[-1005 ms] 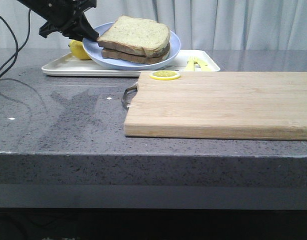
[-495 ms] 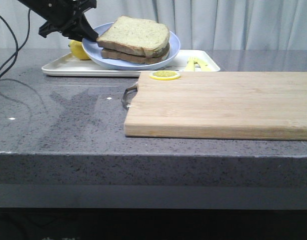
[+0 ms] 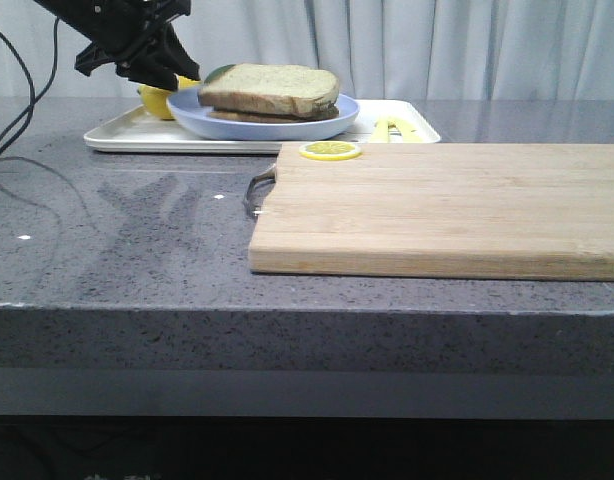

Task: Place bread and move sandwich to tray
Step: 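Lower the blue plate onto the white tray with the left gripper, then open the left gripper and raise it away from the plate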

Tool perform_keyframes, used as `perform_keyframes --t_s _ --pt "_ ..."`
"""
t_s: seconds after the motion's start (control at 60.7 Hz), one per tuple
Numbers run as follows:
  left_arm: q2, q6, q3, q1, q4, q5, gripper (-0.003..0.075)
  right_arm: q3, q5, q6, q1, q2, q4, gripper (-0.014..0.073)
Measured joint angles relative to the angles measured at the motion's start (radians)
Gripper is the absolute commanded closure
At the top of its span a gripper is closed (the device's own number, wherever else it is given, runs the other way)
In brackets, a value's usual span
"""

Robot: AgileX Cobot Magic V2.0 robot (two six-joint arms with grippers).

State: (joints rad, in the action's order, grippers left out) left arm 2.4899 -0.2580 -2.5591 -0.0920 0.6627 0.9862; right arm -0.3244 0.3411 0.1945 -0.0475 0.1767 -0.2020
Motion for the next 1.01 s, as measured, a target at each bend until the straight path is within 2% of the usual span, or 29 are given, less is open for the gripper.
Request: perform_keyframes --t_s 0.115,0.264,0.313,0.412,0.544,0.742,1.005 --pt "0.0 0.0 -0.004 0.0 0.002 0.0 0.0295 0.0 0.0 0.0 0.0 0.0 0.0 0.0653" --pt "0.0 0.0 -0.023 0.0 0.006 0.02 0.0307 0.0 0.0 0.0 0.0 0.0 0.0 0.0653" --pt "0.0 0.0 -0.046 0.0 0.006 0.033 0.0343 0.0 0.0 0.0 0.0 0.0 0.0 0.0653" --pt "0.0 0.0 -0.115 0.0 0.002 0.064 0.0472 0.0 0.0 0.0 0.0 0.0 0.0 0.0653" --pt "-0.002 0.0 -0.237 0.0 0.0 0.117 0.0739 0.0 0.0 0.0 0.0 0.0 0.0 0.0653" --pt "-0.011 0.021 -0.371 0.0 -0.053 0.234 0.0739 0.0 -0.001 -0.002 0.0 0.0 0.0 0.0653" --pt "-0.063 0.173 -0.377 -0.002 -0.344 0.288 0.0739 0.0 0.029 -0.002 0.0 0.0 0.0 0.0653"
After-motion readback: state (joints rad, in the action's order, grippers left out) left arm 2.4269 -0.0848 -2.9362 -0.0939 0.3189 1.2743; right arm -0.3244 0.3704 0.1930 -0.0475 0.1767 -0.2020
